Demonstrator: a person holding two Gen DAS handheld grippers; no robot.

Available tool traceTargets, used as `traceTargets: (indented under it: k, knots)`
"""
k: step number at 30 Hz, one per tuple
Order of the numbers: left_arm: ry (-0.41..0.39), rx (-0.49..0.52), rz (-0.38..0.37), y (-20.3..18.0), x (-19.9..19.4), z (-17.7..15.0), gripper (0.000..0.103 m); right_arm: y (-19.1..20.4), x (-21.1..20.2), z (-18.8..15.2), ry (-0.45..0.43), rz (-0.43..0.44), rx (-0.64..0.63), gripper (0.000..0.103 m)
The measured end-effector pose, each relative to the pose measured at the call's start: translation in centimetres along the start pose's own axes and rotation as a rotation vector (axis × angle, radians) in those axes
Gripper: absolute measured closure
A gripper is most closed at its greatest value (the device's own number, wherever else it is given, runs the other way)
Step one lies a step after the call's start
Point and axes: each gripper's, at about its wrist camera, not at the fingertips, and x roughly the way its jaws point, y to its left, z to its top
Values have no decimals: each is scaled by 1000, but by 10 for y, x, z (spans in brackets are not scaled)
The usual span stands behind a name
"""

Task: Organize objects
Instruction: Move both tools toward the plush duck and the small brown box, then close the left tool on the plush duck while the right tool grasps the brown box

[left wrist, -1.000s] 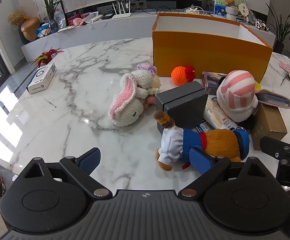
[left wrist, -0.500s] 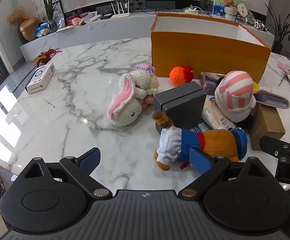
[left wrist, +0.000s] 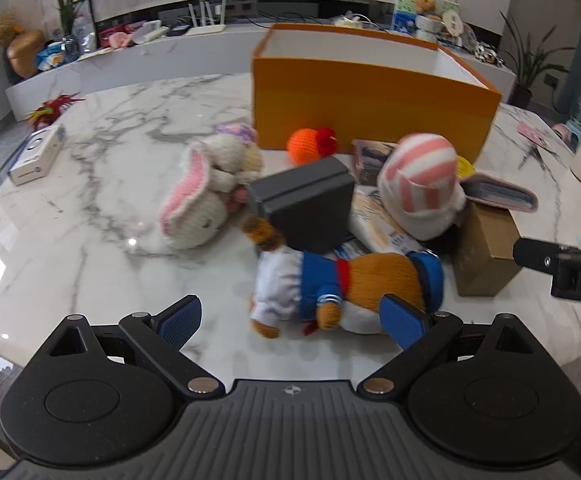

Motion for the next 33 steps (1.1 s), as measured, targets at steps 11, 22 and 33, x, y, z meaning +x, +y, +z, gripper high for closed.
traceTargets:
  k: [11,22,33]
  knots:
    - [22,-288,-84,21,20,10,0,-6,5,1,7,56,-6,1]
    - [98,-504,-40,21,47,19,0,-2,14,2,22,84,-27,1]
    - [129,-544,3,18,64,16,0,-4,40,7,48,96,62,1]
